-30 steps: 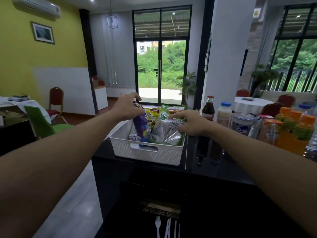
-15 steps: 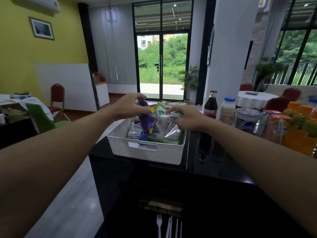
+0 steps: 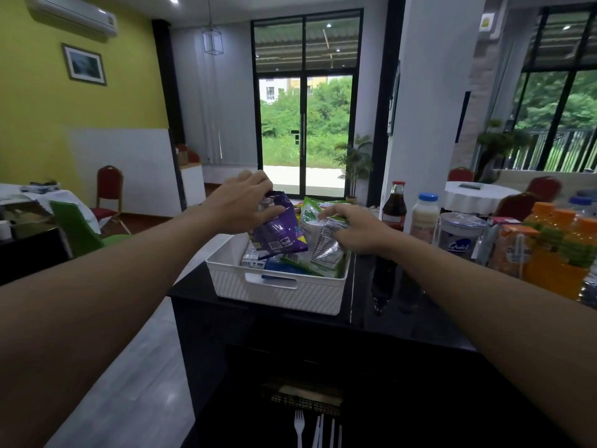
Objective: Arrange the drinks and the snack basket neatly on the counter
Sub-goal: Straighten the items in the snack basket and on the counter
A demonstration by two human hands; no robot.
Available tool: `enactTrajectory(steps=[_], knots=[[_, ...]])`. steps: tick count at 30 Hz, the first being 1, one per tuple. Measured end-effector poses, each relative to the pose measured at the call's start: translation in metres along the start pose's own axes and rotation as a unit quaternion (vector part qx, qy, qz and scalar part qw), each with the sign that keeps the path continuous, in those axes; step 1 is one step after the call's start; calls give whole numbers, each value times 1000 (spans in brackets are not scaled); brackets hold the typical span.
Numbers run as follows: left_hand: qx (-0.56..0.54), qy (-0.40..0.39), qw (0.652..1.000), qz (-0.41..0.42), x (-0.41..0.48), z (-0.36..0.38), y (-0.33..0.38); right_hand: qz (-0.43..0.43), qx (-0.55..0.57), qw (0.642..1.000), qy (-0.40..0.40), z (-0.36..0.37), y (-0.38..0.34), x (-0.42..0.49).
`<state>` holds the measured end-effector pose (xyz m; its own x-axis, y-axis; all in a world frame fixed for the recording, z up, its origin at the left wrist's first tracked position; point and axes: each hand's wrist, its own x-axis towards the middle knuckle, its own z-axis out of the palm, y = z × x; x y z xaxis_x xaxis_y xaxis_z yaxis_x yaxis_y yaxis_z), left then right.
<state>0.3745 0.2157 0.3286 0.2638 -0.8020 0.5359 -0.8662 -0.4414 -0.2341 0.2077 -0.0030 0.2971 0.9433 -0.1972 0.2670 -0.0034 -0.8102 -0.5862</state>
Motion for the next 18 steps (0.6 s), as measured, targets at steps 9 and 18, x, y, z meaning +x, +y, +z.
enactTrajectory(steps=[9,18], knots=[[77,-195,978,-21,-8,16,11,1,4,1000,2,-1,-9,0],[-139,-188,961,-147,-17,30,7,4,-10,999,-34,2,-15,12]])
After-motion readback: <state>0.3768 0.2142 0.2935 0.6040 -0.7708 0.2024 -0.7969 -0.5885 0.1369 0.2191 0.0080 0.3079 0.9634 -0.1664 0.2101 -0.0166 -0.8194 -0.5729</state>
